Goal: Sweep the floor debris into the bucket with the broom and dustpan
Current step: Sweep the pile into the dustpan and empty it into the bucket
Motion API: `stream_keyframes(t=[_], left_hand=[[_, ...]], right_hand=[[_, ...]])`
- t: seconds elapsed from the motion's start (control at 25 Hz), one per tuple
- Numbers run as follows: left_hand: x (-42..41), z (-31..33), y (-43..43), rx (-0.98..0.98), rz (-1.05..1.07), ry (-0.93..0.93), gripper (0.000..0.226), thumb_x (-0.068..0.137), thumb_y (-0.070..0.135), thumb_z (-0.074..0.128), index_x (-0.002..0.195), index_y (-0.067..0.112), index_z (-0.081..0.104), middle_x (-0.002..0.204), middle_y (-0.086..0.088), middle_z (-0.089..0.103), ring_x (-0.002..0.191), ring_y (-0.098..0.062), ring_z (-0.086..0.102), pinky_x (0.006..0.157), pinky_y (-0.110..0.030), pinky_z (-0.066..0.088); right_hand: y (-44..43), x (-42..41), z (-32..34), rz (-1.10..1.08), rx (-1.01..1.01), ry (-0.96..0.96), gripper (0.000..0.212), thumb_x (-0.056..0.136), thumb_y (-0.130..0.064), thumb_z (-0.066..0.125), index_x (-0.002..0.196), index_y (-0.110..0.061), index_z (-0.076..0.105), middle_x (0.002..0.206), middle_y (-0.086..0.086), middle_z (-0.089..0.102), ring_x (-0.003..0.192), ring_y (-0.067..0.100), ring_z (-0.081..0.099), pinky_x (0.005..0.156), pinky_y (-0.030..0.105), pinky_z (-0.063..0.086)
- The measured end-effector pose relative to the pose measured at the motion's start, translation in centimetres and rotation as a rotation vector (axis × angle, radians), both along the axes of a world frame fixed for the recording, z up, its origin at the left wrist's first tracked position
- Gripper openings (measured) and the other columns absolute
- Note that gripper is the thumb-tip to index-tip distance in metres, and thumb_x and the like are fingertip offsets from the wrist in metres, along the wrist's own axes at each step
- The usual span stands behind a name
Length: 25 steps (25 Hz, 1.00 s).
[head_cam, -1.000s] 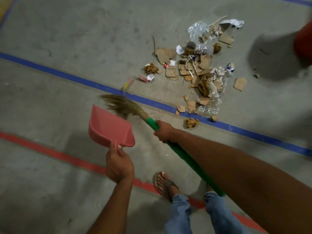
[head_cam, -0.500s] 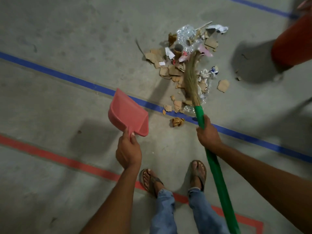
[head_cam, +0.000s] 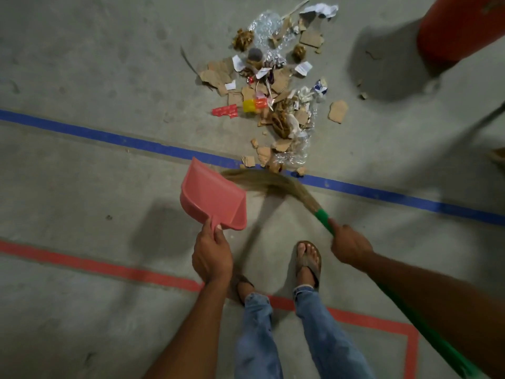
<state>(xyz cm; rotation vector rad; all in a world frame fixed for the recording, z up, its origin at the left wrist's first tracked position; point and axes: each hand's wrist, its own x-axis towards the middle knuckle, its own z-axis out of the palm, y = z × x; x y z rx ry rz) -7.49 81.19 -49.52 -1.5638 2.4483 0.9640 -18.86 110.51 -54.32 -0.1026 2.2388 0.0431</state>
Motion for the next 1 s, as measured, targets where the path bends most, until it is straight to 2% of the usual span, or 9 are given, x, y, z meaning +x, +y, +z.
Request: stream_keyframes(t=[0.16,0.28,0.56,0.8,0.92,1.0], left_hand=[[-3.6,-0.7,0.9,-0.026,-0.016,0.04,0.037,0.102,0.031,0.058,0.138,0.027,0.065,0.128,-0.01,0.07,0.114,-0.037,0.065,0.086,-0.04,0.05],[-6.8,0.2,1.9,-0.042,-0.029,0.046,0.038,0.101,0.03,0.059,0.138,0.025,0.064,0.128,-0.012,0.07,0.114,-0.039,0.064,0.086,-0.041,0.049],[-12.7,3.6,5.4,-0.03,-0.114,0.088,0.036,0.103,0.033,0.056,0.138,0.029,0.064,0.125,-0.011,0.071,0.112,-0.039,0.065,0.084,-0.041,0.049],[-16.1,5.6,7.5,-0.021,-0.175,0.108,0.036,0.103,0.032,0.056,0.138,0.027,0.064,0.126,-0.012,0.07,0.114,-0.039,0.064,0.086,-0.041,0.049],[-18.2,5.9,8.2,-0.012,-0.191,0.126,0.035,0.104,0.032,0.056,0.138,0.027,0.064,0.124,-0.011,0.071,0.112,-0.037,0.065,0.083,-0.038,0.047],[-20.2,5.7,8.9,0.011,-0.202,0.144,0.034,0.104,0.031,0.056,0.136,0.025,0.065,0.123,-0.012,0.072,0.111,-0.037,0.066,0.079,-0.035,0.043]], right_hand=[[-1.7,-9.7,-1.1,-0.204,-0.072,0.169,0.064,0.096,-0.018,0.051,0.156,-0.024,0.027,0.113,0.016,0.062,0.098,0.033,0.065,0.081,0.048,0.059],[-1.7,-13.8,1.0,-0.307,-0.189,0.258,0.069,0.095,-0.019,0.05,0.157,-0.027,0.024,0.12,0.018,0.061,0.103,0.036,0.063,0.084,0.049,0.057],[5.2,-11.0,6.1,-0.454,-0.446,0.188,0.069,0.095,-0.023,0.06,0.155,-0.034,0.03,0.134,0.012,0.062,0.112,0.033,0.064,0.095,0.048,0.053],[12.2,-8.5,8.7,-0.613,-0.419,0.242,0.067,0.096,-0.026,0.064,0.156,-0.027,0.034,0.136,0.014,0.061,0.115,0.034,0.063,0.096,0.039,0.048],[14.3,-10.0,9.0,-0.716,-0.342,0.318,0.066,0.096,-0.025,0.064,0.155,-0.025,0.035,0.13,0.016,0.063,0.112,0.038,0.063,0.094,0.042,0.05],[15.5,-12.6,8.1,-0.744,-0.255,0.308,0.062,0.093,-0.022,0.061,0.151,-0.022,0.037,0.12,0.016,0.065,0.103,0.038,0.065,0.088,0.046,0.054]])
